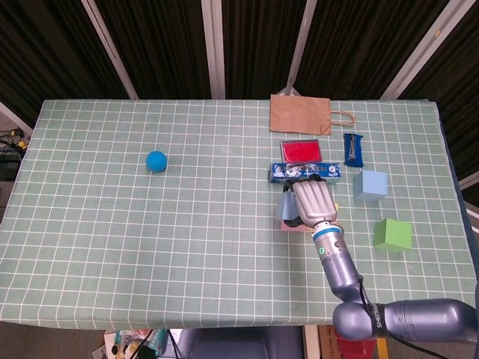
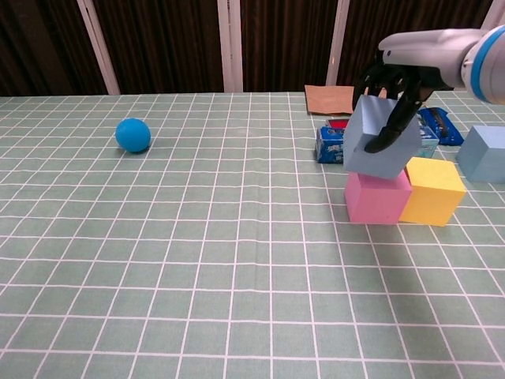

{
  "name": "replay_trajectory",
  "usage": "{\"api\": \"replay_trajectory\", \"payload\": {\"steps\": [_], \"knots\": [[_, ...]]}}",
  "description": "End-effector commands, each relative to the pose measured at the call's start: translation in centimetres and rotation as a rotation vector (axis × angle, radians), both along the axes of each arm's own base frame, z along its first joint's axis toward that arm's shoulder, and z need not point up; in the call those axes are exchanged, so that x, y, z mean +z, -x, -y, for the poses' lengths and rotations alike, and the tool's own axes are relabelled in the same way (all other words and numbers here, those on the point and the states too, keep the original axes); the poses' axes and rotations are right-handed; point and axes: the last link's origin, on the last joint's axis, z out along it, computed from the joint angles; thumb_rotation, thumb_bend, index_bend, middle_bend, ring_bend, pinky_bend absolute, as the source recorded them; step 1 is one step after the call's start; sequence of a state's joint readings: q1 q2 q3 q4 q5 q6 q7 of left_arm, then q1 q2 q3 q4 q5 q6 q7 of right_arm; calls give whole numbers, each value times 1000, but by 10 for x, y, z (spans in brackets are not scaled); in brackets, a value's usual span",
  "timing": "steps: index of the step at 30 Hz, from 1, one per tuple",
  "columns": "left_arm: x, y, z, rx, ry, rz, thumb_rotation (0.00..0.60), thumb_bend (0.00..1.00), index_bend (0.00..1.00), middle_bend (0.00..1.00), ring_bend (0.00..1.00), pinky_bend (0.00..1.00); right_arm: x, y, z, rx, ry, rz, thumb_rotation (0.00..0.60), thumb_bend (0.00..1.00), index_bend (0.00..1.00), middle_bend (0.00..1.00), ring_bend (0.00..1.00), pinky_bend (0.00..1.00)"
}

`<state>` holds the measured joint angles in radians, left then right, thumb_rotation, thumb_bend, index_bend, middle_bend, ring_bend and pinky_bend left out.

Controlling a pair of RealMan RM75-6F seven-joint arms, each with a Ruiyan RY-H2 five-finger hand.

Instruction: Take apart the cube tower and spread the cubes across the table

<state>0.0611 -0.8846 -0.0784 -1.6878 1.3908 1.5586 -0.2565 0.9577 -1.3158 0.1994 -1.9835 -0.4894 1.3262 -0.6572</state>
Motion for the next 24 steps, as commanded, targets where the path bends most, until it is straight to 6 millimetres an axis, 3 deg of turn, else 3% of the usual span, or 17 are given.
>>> {"api": "replay_trajectory", "payload": {"steps": [1, 6, 11, 24], "knots": [[-1, 0, 0, -2, 3, -1, 600, 385, 232, 0, 0, 0, 15, 5, -2, -11, 33, 20, 600, 273, 468, 504, 617, 201], [-4, -1, -1, -1, 13, -10, 600, 384, 233, 0, 0, 0, 56, 31, -30, -74, -32, 15, 600, 272, 468, 504, 617, 201], [-7, -3, -1, -4, 23, -14, 600, 385, 234, 0, 0, 0, 75, 54, -46, -99, -98, -1, 600, 273, 468, 504, 617, 201], [-4, -2, 0, -2, 15, -7, 600, 384, 242, 0, 0, 0, 65, 96, -83, -101, -285, -47, 600, 272, 468, 504, 613, 201]]}}
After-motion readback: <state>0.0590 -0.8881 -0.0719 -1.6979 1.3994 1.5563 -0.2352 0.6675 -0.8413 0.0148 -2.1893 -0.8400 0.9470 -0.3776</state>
